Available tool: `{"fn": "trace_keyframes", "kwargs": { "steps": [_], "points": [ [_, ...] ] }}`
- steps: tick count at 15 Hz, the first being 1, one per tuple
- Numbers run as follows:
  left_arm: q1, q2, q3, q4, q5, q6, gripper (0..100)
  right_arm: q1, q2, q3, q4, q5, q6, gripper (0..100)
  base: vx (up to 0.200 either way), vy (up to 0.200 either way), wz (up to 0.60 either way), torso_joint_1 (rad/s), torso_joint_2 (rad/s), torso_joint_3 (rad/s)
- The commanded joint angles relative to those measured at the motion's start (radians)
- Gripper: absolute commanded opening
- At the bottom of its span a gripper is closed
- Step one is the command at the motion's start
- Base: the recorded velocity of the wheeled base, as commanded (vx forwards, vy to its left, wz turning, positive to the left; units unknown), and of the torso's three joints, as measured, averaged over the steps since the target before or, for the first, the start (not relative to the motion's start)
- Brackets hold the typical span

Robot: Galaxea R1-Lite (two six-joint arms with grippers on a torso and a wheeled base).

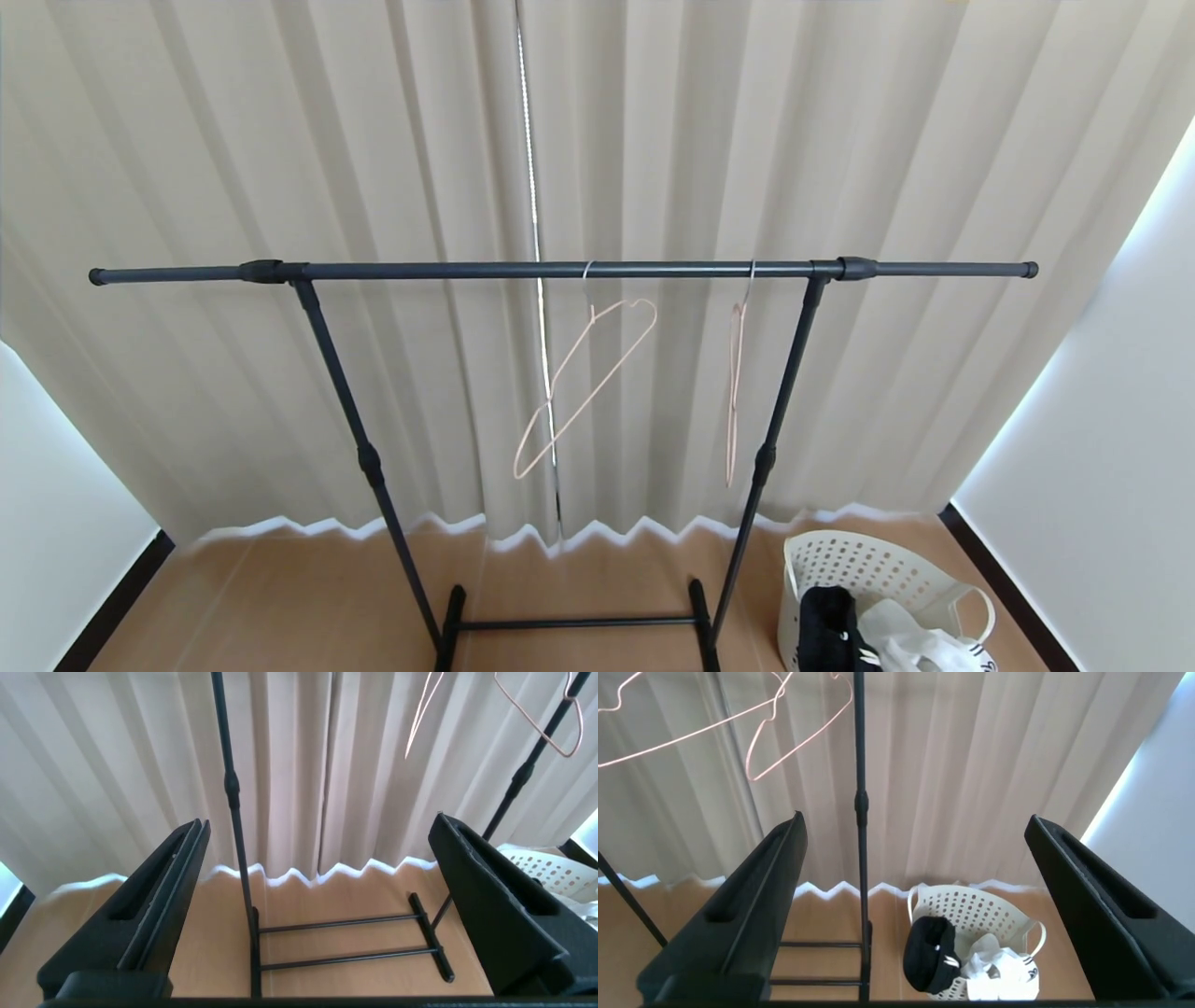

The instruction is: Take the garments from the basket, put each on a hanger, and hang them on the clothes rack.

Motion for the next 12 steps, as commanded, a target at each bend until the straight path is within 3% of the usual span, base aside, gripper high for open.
{"fn": "trace_keyframes", "kwargs": {
  "steps": [1,12],
  "points": [
    [0.0,0.0,0.002,0.0,0.0,0.0,100,0.0,0.001,0.0,0.0,0.0,0.0,100,0.0,0.0,0.0,-0.1,0.23,0.119],
    [0.0,0.0,0.0,0.0,0.0,-0.001,100,0.0,0.001,0.0,0.0,0.0,0.001,100,0.0,0.0,0.0,-0.139,0.32,0.177]
  ]
}}
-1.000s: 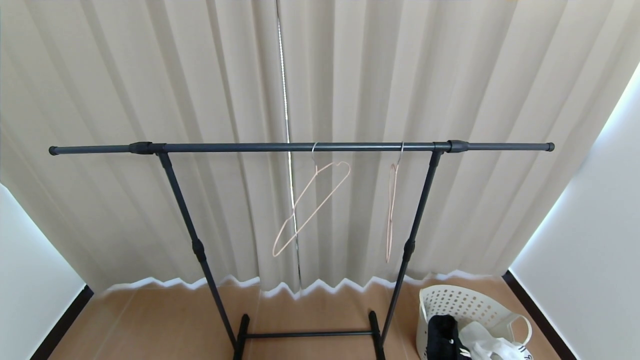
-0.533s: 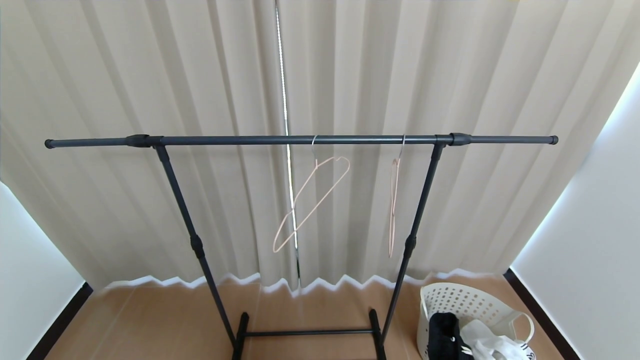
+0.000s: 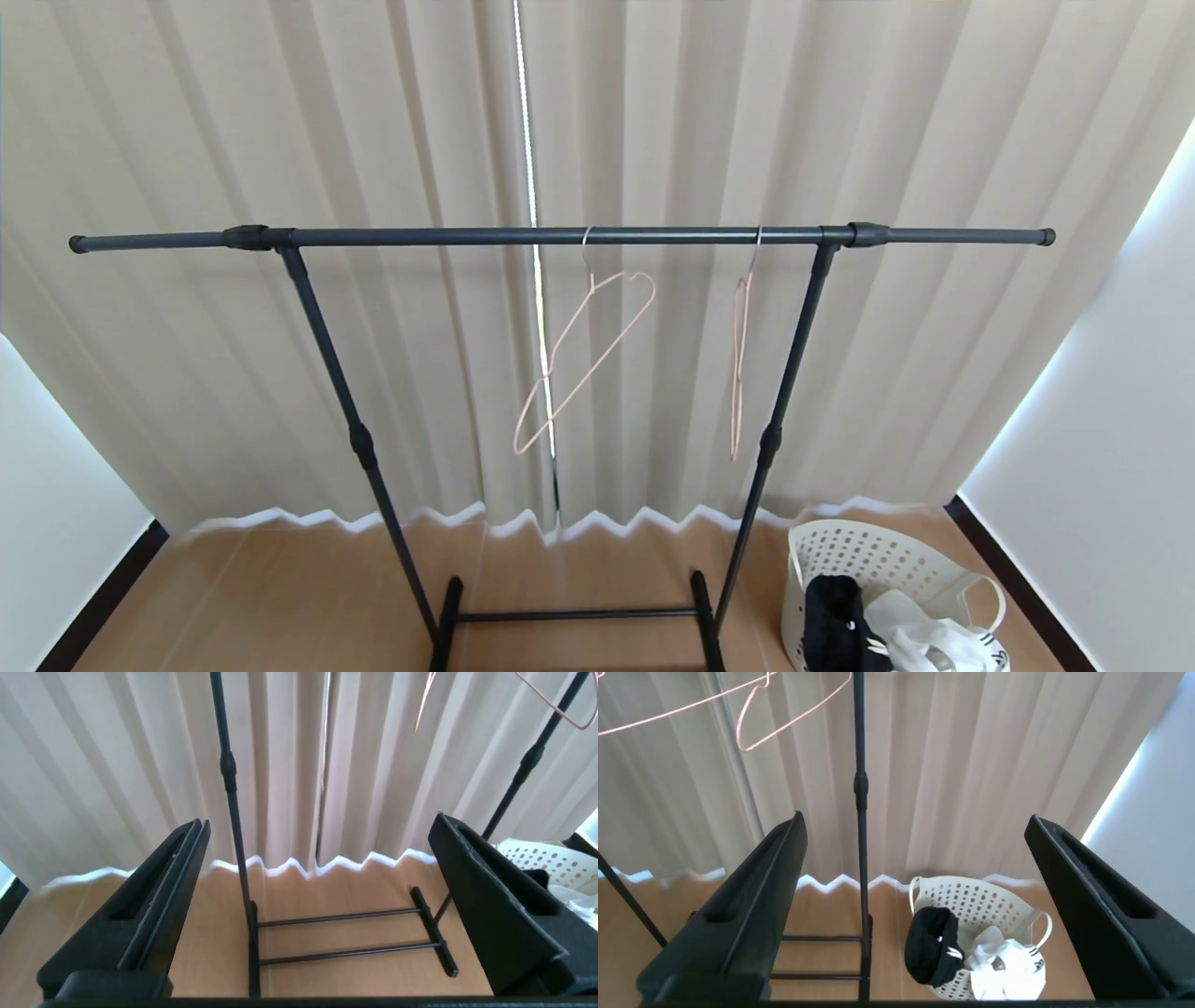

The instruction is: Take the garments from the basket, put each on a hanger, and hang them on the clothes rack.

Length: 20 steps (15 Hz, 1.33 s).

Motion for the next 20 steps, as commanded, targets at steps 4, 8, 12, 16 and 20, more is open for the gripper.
{"fn": "trace_keyframes", "kwargs": {
  "steps": [4,8,12,16,20],
  "points": [
    [0.0,0.0,0.0,0.0,-0.001,0.0,100,0.0,0.001,0.0,0.0,0.0,0.001,100,0.0,0.0,0.0,-0.152,0.35,0.198],
    [0.0,0.002,0.0,0.0,0.001,0.0,100,0.0,0.001,0.0,0.0,0.0,0.001,100,0.0,0.0,0.0,-0.15,0.36,0.209],
    [0.0,0.0,0.0,0.0,0.001,-0.001,100,-0.001,0.001,0.0,0.0,0.0,0.001,100,0.0,0.0,0.0,-0.155,0.38,0.224],
    [0.0,0.0,0.0,0.0,0.001,-0.001,100,0.0,0.001,0.0,0.0,0.0,0.001,100,0.0,0.0,0.0,-0.199,0.49,0.294],
    [0.0,0.0,0.0,0.0,0.001,-0.001,100,0.0,0.001,0.0,0.0,0.0,0.001,100,0.0,0.0,0.0,-0.209,0.55,0.332]
  ]
}}
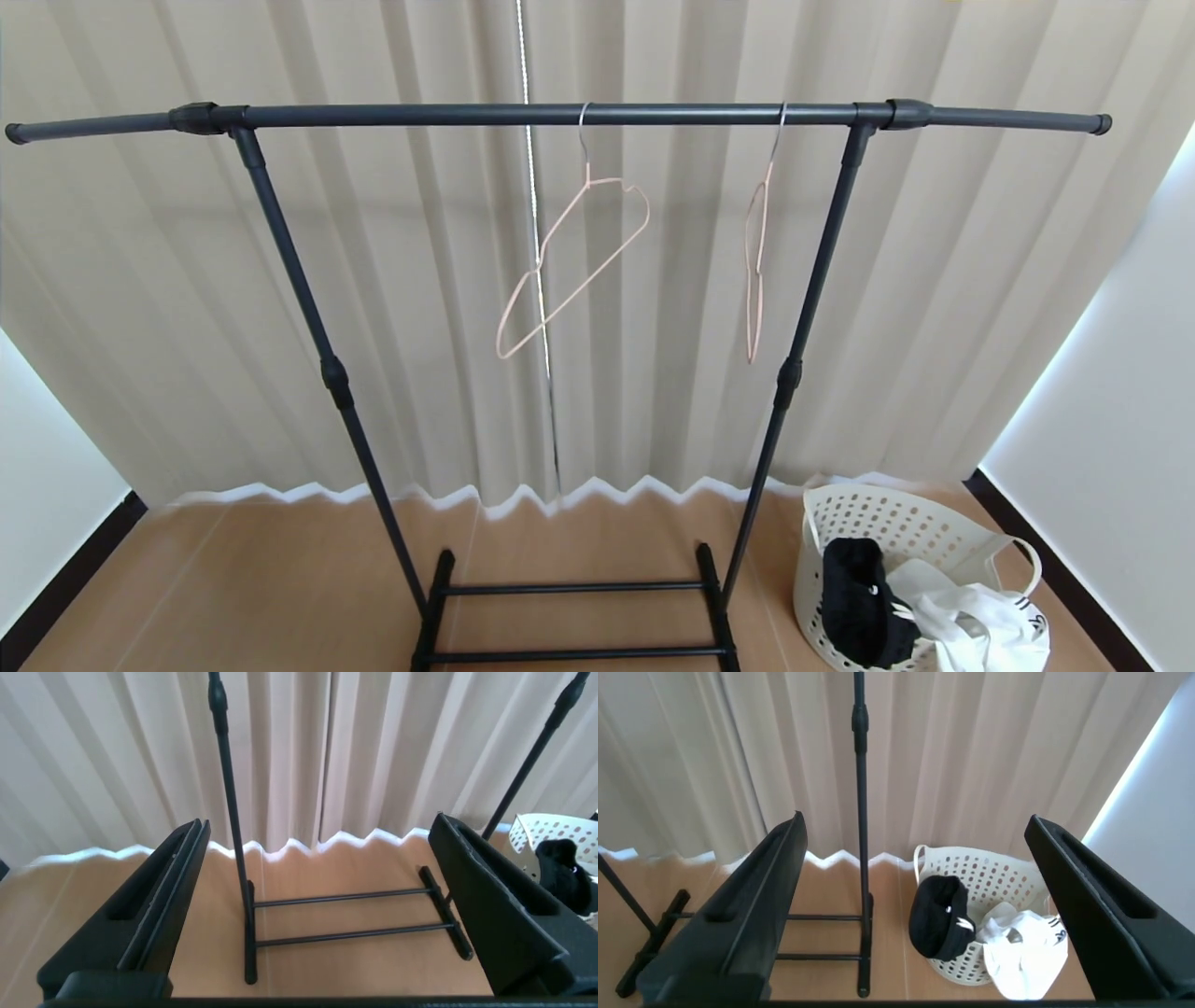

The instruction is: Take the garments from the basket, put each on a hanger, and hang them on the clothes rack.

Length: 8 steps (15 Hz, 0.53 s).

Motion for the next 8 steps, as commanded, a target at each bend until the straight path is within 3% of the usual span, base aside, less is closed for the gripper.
{"fn": "trace_keyframes", "kwargs": {
  "steps": [1,8],
  "points": [
    [0.0,0.002,0.0,0.0,0.001,0.0,100,0.0,0.001,0.0,0.0,0.0,0.0,100,0.0,0.0,0.0,-0.178,0.53,0.344],
    [0.0,0.0,0.0,0.0,0.001,0.0,100,0.0,0.001,0.0,0.0,0.0,0.0,100,0.0,0.0,0.0,-0.165,0.51,0.341]
  ]
}}
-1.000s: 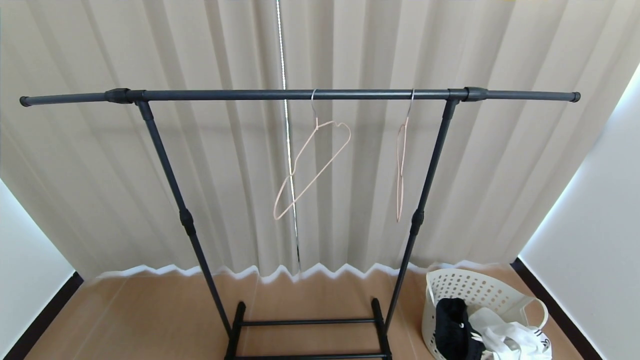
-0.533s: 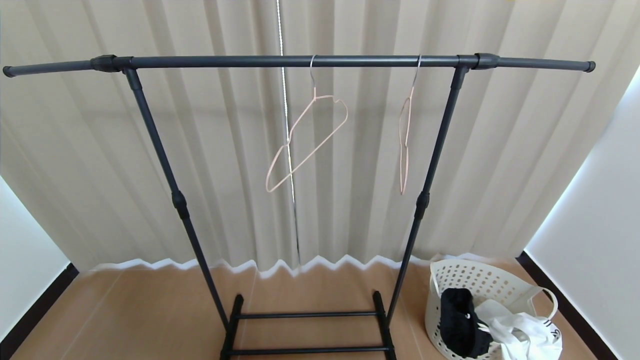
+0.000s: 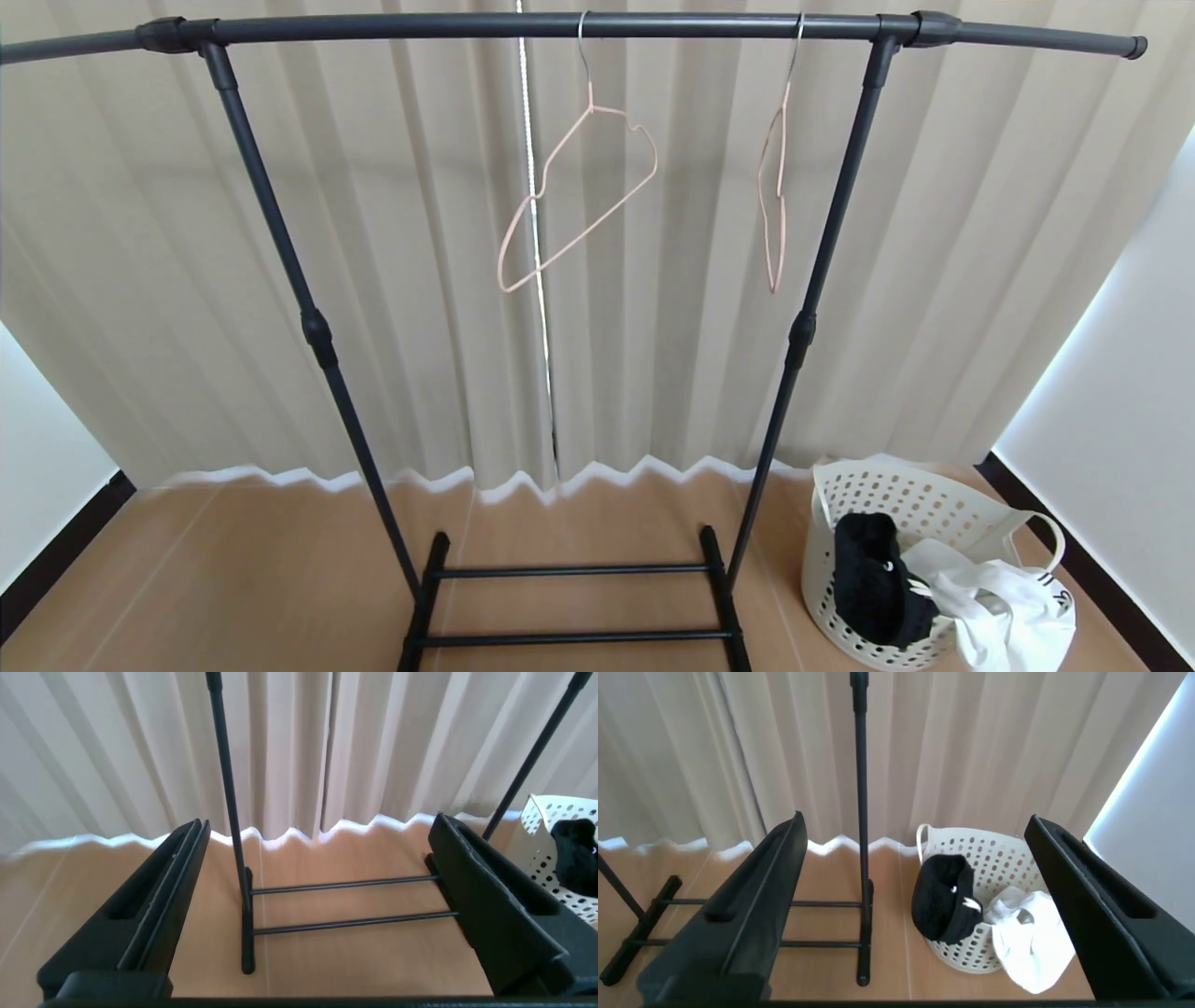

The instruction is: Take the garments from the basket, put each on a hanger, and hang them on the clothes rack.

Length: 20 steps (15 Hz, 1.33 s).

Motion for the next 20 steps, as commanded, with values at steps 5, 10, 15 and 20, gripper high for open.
{"fn": "trace_keyframes", "kwargs": {
  "steps": [5,10,15,20],
  "points": [
    [0.0,0.0,0.0,0.0,-0.001,0.0,100,-0.001,0.001,0.0,0.0,0.0,0.0,100,0.0,0.0,0.0,-0.115,0.47,0.353],
    [0.0,0.0,0.0,0.0,-0.001,0.0,100,0.0,0.001,0.0,0.0,0.0,0.0,100,0.0,0.0,0.0,-0.056,0.45,0.385],
    [0.0,0.002,0.0,0.0,0.001,0.0,100,0.0,0.001,0.0,0.0,0.0,-0.002,100,0.0,0.0,0.0,-0.006,0.24,0.23],
    [0.0,0.0,0.0,0.0,0.001,0.0,100,0.0,0.001,0.0,0.0,0.0,-0.002,100,0.0,0.0,-0.6,0.003,0.02,0.017]
  ]
}}
